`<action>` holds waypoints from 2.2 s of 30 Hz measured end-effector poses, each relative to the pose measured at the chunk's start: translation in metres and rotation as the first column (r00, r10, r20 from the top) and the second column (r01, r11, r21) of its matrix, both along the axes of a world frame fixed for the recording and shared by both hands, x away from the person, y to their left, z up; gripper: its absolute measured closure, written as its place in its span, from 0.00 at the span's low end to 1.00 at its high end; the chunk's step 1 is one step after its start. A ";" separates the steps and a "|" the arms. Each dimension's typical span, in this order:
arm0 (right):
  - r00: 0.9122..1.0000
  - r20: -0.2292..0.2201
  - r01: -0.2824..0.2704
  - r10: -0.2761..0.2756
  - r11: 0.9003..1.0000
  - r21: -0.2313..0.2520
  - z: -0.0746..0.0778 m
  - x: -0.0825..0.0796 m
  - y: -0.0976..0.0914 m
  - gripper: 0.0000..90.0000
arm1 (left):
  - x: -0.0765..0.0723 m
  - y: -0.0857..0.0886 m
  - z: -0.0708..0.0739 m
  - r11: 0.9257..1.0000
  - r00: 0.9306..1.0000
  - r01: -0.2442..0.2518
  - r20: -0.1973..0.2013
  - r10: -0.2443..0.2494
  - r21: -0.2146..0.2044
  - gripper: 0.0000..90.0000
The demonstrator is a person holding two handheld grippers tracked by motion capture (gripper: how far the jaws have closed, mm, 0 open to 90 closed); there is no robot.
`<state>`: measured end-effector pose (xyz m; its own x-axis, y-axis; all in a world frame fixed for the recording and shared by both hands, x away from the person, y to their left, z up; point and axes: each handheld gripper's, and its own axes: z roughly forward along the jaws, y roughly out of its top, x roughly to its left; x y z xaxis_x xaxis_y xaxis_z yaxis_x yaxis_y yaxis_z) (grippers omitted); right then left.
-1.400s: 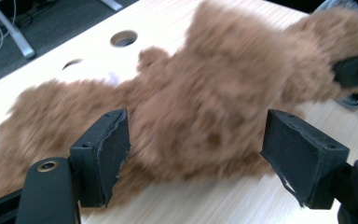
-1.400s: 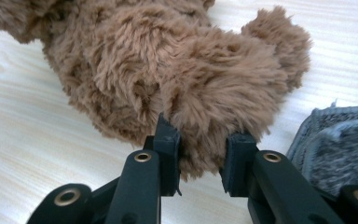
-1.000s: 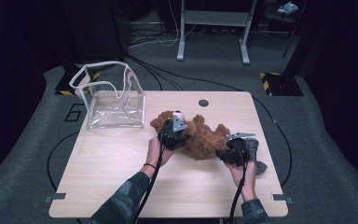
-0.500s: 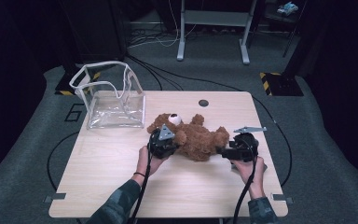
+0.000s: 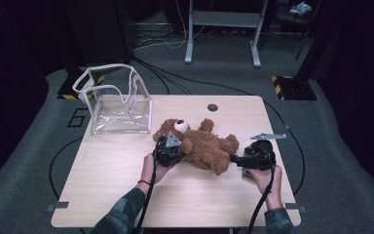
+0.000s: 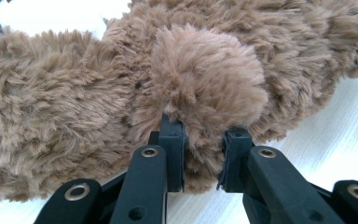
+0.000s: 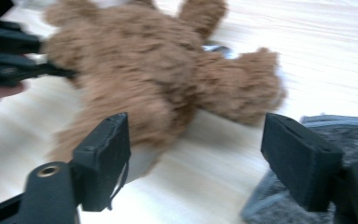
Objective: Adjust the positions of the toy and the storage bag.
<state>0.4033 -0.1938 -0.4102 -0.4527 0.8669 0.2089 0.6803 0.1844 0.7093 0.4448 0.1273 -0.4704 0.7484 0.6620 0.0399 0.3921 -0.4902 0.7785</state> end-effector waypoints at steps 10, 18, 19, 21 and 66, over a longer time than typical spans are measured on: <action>0.994 -0.088 0.061 -0.065 0.997 -0.042 -0.031 0.057 0.013 0.20 | -0.003 0.007 -0.004 1.000 1.000 -0.008 -0.010 0.008 -0.005 0.84; 0.978 -0.198 0.063 -0.073 0.996 -0.056 -0.056 0.086 0.016 0.32 | -0.003 0.007 -0.004 1.000 1.000 -0.004 -0.009 0.004 -0.003 0.84; 0.977 -0.201 0.060 -0.069 0.997 -0.055 -0.058 0.088 0.017 0.35 | -0.003 0.006 -0.004 1.000 1.000 -0.003 -0.007 0.003 -0.002 0.84; 0.975 -0.211 0.050 -0.061 0.997 -0.059 -0.061 0.090 0.020 0.44 | -0.003 0.006 -0.004 1.000 1.000 -0.003 -0.006 0.003 -0.004 0.84; 0.969 0.168 0.204 -0.182 0.971 -0.121 -0.008 0.021 0.016 0.91 | 0.040 0.000 0.048 0.999 0.989 -0.022 0.148 0.017 0.032 0.89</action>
